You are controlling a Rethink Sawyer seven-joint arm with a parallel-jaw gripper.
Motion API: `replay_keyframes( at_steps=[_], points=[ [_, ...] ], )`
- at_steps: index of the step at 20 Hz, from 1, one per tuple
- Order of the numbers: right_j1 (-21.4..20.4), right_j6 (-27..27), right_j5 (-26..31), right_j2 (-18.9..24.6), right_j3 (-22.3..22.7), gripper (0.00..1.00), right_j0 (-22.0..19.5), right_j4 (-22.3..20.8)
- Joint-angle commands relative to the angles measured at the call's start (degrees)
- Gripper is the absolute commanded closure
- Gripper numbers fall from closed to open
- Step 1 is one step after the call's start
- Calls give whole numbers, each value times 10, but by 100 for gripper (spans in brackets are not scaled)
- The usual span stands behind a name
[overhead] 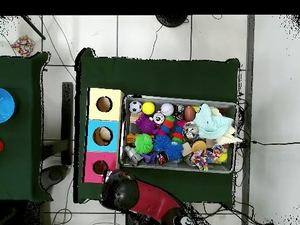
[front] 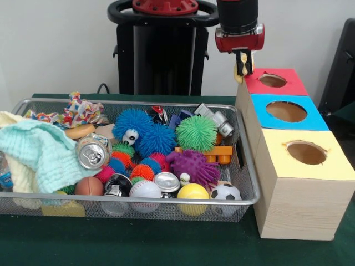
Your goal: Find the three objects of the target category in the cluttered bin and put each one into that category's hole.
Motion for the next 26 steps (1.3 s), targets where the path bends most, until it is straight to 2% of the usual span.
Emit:
replay_keyframes(
  at_steps=[1, 10, 13, 18, 22, 26],
  points=[
    [7, 87, 173, -86, -111, 100, 63, -28],
    [1, 106, 265, -160, -178, 100, 115, -81],
    [-1, 113, 269, -171, -186, 100, 125, -89],
    [-7, 107, 244, -145, -174, 100, 106, -56],
    [-17, 91, 174, -89, -135, 100, 67, -1],
    [-23, 87, 156, -66, -118, 100, 53, 21]
  ],
)
